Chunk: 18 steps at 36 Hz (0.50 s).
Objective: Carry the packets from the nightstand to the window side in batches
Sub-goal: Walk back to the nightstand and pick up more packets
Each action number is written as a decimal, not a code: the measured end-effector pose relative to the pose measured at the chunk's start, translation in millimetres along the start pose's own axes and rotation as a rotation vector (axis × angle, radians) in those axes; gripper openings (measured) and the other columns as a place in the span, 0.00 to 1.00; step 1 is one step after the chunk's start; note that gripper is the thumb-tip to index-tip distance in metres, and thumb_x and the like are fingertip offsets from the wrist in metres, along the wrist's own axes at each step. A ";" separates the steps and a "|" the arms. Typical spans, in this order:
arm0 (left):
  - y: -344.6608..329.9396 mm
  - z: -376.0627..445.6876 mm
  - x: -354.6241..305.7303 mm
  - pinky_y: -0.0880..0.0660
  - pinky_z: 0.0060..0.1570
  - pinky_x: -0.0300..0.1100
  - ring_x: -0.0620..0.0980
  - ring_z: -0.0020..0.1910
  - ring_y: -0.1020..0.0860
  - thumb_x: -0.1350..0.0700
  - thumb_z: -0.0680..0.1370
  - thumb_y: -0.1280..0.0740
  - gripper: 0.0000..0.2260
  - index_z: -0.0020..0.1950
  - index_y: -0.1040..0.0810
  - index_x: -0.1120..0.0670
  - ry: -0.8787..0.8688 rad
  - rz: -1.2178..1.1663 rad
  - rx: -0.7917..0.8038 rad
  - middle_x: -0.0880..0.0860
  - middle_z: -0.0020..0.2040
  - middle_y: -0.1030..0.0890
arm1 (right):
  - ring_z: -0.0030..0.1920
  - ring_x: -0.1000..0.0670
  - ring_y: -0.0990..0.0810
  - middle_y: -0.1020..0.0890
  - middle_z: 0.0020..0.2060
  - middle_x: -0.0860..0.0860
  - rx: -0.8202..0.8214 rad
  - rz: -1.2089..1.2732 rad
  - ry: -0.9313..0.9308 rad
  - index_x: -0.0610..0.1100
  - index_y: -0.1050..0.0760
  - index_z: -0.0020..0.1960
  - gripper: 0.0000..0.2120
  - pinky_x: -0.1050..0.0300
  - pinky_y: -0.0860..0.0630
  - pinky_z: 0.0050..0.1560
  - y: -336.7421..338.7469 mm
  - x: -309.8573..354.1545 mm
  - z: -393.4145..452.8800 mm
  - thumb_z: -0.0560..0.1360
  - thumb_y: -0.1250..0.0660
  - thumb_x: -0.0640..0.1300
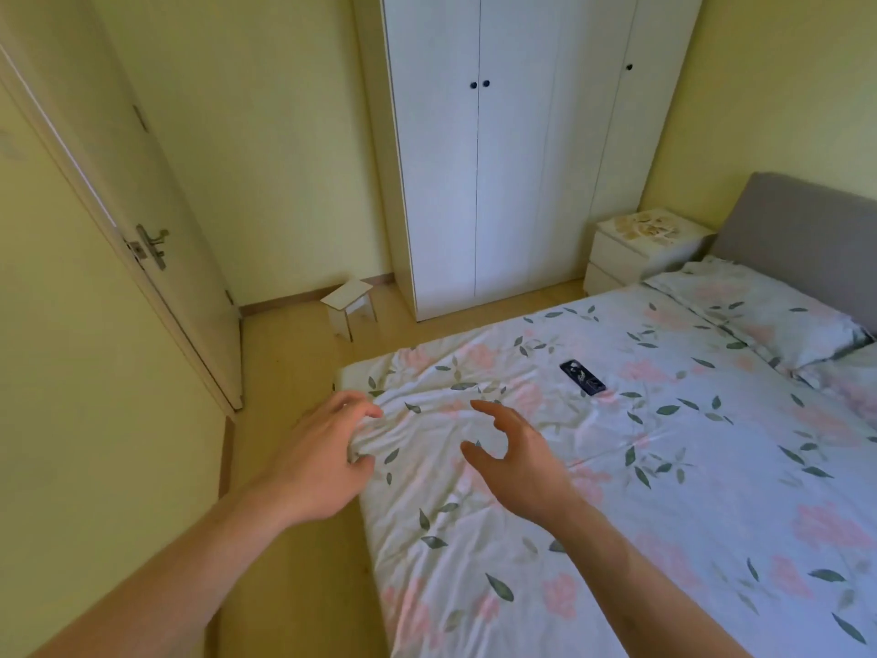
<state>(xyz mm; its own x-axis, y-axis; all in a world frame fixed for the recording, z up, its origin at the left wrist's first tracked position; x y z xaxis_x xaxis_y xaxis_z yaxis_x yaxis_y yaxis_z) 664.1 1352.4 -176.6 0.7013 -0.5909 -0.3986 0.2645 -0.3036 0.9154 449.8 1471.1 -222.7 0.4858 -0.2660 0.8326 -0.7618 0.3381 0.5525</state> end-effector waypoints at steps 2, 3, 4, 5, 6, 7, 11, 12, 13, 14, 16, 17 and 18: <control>17.0 31.4 19.0 0.29 0.56 0.37 0.43 0.45 0.31 0.49 0.79 0.32 0.21 0.70 0.31 0.41 0.010 0.017 -0.019 0.38 0.73 0.37 | 0.71 0.55 0.30 0.29 0.70 0.59 -0.003 0.021 0.012 0.58 0.32 0.74 0.25 0.62 0.33 0.65 -11.1 11.5 41.2 0.79 0.31 0.52; 26.1 47.2 28.1 0.28 0.56 0.38 0.43 0.43 0.33 0.49 0.79 0.32 0.20 0.70 0.31 0.41 0.016 0.023 -0.025 0.38 0.73 0.37 | 0.71 0.55 0.30 0.29 0.71 0.59 -0.004 0.023 0.020 0.57 0.32 0.74 0.25 0.62 0.33 0.65 -15.9 18.0 60.9 0.79 0.31 0.52; 34.8 62.6 37.0 0.28 0.57 0.40 0.43 0.43 0.33 0.48 0.79 0.32 0.20 0.70 0.31 0.42 0.021 0.027 -0.023 0.39 0.74 0.37 | 0.71 0.55 0.30 0.29 0.71 0.58 -0.007 0.022 0.022 0.57 0.32 0.74 0.25 0.62 0.34 0.65 -19.6 24.7 79.8 0.79 0.31 0.52; 43.1 76.5 44.7 0.28 0.57 0.41 0.43 0.44 0.33 0.47 0.79 0.32 0.21 0.70 0.31 0.42 0.023 0.033 -0.017 0.38 0.74 0.38 | 0.71 0.54 0.30 0.29 0.71 0.58 -0.007 0.022 0.019 0.56 0.32 0.74 0.25 0.62 0.34 0.65 -23.0 31.4 96.4 0.79 0.31 0.52; 51.0 90.0 52.2 0.28 0.57 0.41 0.44 0.44 0.33 0.47 0.79 0.31 0.21 0.71 0.31 0.43 0.025 0.034 -0.012 0.38 0.73 0.38 | 0.71 0.54 0.30 0.29 0.72 0.57 -0.002 0.028 0.018 0.56 0.32 0.74 0.25 0.61 0.33 0.66 -26.3 38.3 111.5 0.79 0.32 0.51; 58.7 103.1 59.6 0.28 0.56 0.40 0.44 0.43 0.32 0.48 0.78 0.31 0.22 0.71 0.31 0.43 0.024 0.036 -0.010 0.38 0.74 0.38 | 0.71 0.54 0.30 0.29 0.72 0.57 0.003 0.033 0.020 0.57 0.32 0.74 0.25 0.60 0.32 0.66 -29.0 44.9 125.9 0.79 0.32 0.51; 86.9 161.9 86.1 0.26 0.60 0.45 0.55 0.56 0.21 0.50 0.79 0.31 0.22 0.72 0.32 0.42 0.027 0.029 -0.008 0.39 0.75 0.38 | 0.66 0.58 0.26 0.29 0.70 0.58 -0.023 0.022 0.021 0.57 0.31 0.73 0.24 0.64 0.29 0.64 -32.1 67.2 185.6 0.78 0.31 0.51; 93.1 177.3 92.3 0.26 0.62 0.48 0.57 0.59 0.21 0.50 0.79 0.31 0.22 0.72 0.32 0.42 0.025 0.018 -0.009 0.40 0.75 0.38 | 0.60 0.63 0.24 0.29 0.70 0.58 -0.028 0.026 0.019 0.56 0.31 0.74 0.24 0.70 0.29 0.58 -33.5 71.6 200.3 0.79 0.31 0.50; 98.2 193.3 99.3 0.26 0.63 0.50 0.58 0.61 0.22 0.50 0.79 0.31 0.23 0.72 0.32 0.42 0.021 0.006 -0.009 0.40 0.76 0.38 | 0.53 0.66 0.22 0.29 0.69 0.59 -0.030 0.032 0.013 0.55 0.31 0.74 0.24 0.75 0.29 0.51 -35.6 75.2 214.8 0.79 0.31 0.50; 101.8 209.4 107.9 0.26 0.64 0.51 0.59 0.61 0.22 0.51 0.79 0.31 0.23 0.72 0.32 0.42 0.016 -0.005 -0.002 0.40 0.76 0.38 | 0.49 0.67 0.22 0.30 0.69 0.59 -0.031 0.038 0.002 0.55 0.32 0.74 0.24 0.77 0.29 0.47 -38.9 78.1 229.0 0.79 0.32 0.49; 106.9 241.3 127.3 0.27 0.65 0.51 0.57 0.62 0.22 0.51 0.79 0.31 0.23 0.72 0.32 0.42 -0.008 -0.020 0.016 0.39 0.76 0.38 | 0.59 0.62 0.23 0.30 0.70 0.58 -0.061 0.016 -0.007 0.55 0.32 0.74 0.25 0.72 0.30 0.55 -48.0 82.3 256.6 0.79 0.32 0.50; 109.0 257.8 138.3 0.27 0.66 0.50 0.54 0.62 0.23 0.51 0.79 0.31 0.23 0.72 0.32 0.41 -0.029 -0.021 0.021 0.39 0.76 0.39 | 0.66 0.58 0.26 0.29 0.70 0.57 -0.079 0.001 -0.010 0.56 0.32 0.74 0.25 0.67 0.31 0.60 -53.3 84.5 270.6 0.79 0.32 0.50; 110.8 274.8 149.8 0.27 0.67 0.50 0.52 0.64 0.24 0.50 0.78 0.31 0.23 0.72 0.32 0.41 -0.047 -0.025 0.025 0.38 0.76 0.39 | 0.69 0.56 0.29 0.29 0.71 0.57 -0.091 -0.006 -0.018 0.56 0.32 0.74 0.25 0.64 0.32 0.63 -59.2 86.4 285.2 0.79 0.32 0.50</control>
<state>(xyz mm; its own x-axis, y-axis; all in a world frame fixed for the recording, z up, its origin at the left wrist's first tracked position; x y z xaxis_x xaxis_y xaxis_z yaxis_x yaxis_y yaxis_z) 616.5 1024.9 -150.4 0.6626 -0.6174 -0.4240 0.2648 -0.3365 0.9037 414.6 1170.6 -194.4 0.4815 -0.2841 0.8291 -0.7164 0.4174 0.5590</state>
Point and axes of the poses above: each hand's wrist, its own z-axis towards the middle knuckle, its own y-axis out of the back of the hand, x = y × z, the point moved 4 cm from there along z, towards the middle knuckle
